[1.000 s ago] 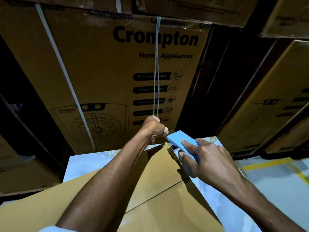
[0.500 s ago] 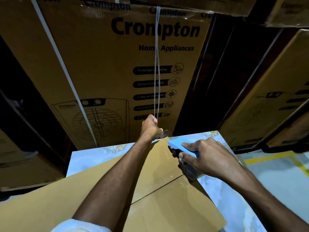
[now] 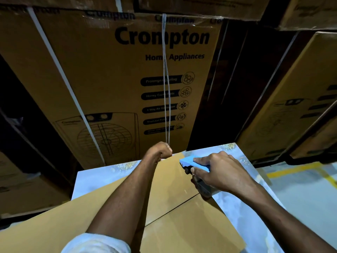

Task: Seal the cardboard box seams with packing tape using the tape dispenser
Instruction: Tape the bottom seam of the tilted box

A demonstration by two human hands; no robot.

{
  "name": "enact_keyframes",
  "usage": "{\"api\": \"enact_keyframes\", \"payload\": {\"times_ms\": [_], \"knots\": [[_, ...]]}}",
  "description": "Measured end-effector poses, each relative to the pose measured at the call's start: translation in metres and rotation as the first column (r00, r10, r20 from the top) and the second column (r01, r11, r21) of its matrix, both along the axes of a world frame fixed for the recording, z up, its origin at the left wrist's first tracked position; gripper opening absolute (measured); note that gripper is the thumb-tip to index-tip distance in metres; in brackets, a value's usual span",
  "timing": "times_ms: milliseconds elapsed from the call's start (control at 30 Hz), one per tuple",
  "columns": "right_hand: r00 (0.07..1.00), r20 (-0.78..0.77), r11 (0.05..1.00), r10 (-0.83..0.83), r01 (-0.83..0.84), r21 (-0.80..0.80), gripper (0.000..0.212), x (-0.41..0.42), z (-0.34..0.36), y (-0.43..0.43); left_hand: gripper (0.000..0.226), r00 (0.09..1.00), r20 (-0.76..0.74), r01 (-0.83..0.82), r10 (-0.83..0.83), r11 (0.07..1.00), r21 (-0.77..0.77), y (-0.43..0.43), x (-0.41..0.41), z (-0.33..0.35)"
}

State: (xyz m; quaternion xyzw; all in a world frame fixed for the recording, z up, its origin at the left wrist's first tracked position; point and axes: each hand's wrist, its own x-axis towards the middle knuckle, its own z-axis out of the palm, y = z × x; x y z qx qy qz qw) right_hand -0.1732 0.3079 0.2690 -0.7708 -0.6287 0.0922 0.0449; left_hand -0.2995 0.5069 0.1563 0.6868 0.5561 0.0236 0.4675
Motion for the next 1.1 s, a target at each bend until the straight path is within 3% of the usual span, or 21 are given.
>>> {"api": "enact_keyframes", "payload": {"times_ms": [133, 200, 300, 467, 567, 900, 1100], "knots": [[1.0, -0.002, 1.0, -0.01, 0.01, -0.001, 0.051, 0.0, -0.001, 0.003, 0.006, 0.982, 0.138, -0.145, 0.132, 0.986, 0.084, -0.001, -0.011, 0.008], [1.0, 0.001, 1.0, -0.011, 0.011, -0.006, 0.054, 0.001, -0.004, 0.004, 0.018, 0.972, 0.201, -0.155, 0.12, 0.973, 0.168, -0.011, -0.012, 0.021], [1.0, 0.025, 1.0, 0.011, -0.011, -0.021, 0.056, 0.0, -0.008, 0.003, 0.033, 0.982, 0.166, -0.128, 0.092, 0.967, 0.22, -0.035, -0.006, 0.025], [0.995, 0.094, 0.999, 0.032, -0.032, -0.009, 0.051, -0.009, -0.006, 0.001, 0.035, 0.958, 0.179, -0.275, 0.225, 0.9, 0.339, -0.061, -0.003, 0.005], [0.991, 0.123, 0.998, 0.06, -0.059, -0.009, 0.049, -0.012, -0.004, -0.004, 0.037, 0.96, 0.176, -0.274, 0.22, 0.87, 0.41, -0.071, -0.008, 0.005], [0.992, 0.024, 0.992, 0.126, -0.126, 0.012, 0.042, 0.012, 0.01, -0.122, 0.039, 0.948, 0.134, -0.317, 0.287, 0.866, 0.388, -0.077, -0.004, 0.015], [0.994, -0.049, 0.994, 0.094, -0.091, 0.054, 0.054, 0.034, 0.002, -0.209, 0.031, 0.933, 0.104, -0.356, 0.343, 0.851, 0.386, -0.082, 0.006, 0.019]]}}
